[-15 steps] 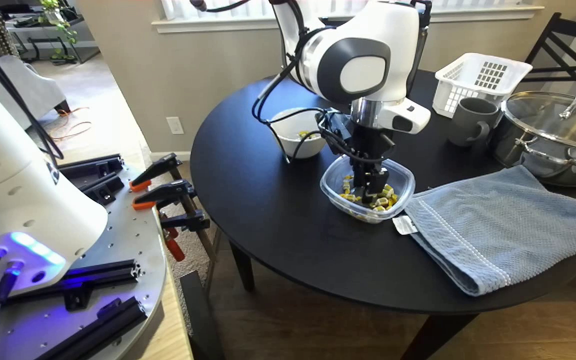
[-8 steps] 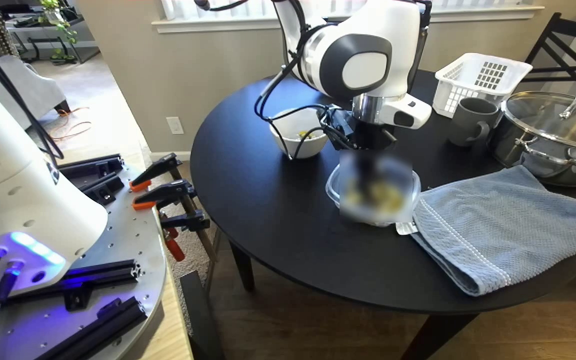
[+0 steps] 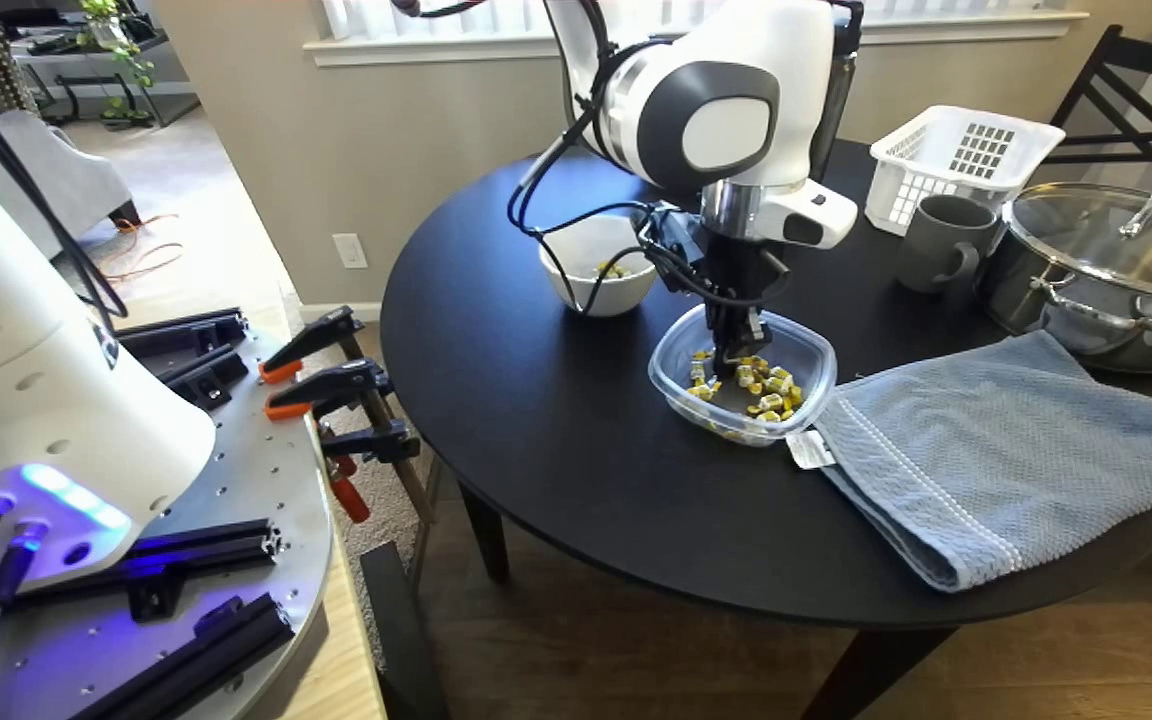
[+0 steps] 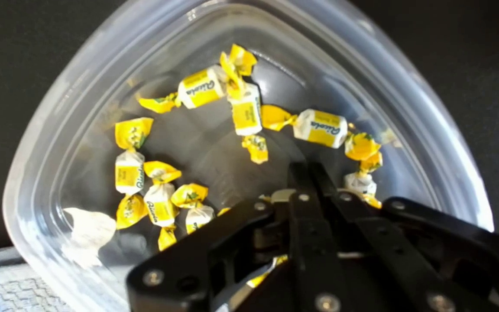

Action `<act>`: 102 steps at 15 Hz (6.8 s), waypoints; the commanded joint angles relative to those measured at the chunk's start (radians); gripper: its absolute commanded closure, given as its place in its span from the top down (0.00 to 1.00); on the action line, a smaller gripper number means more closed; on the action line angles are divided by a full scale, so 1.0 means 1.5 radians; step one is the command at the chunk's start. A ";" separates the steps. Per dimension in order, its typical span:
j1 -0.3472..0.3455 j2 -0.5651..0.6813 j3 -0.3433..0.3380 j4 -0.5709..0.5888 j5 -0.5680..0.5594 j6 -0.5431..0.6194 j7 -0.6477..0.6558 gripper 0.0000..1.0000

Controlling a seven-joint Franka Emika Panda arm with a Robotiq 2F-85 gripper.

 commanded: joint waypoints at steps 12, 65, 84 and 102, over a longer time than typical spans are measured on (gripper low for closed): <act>-0.015 -0.100 -0.005 -0.059 -0.004 0.014 -0.034 1.00; -0.019 -0.154 0.024 -0.093 0.019 -0.008 -0.082 0.05; 0.002 -0.332 0.194 -0.209 0.047 -0.100 -0.265 0.56; -0.034 -0.235 0.022 -0.162 -0.057 -0.072 -0.123 1.00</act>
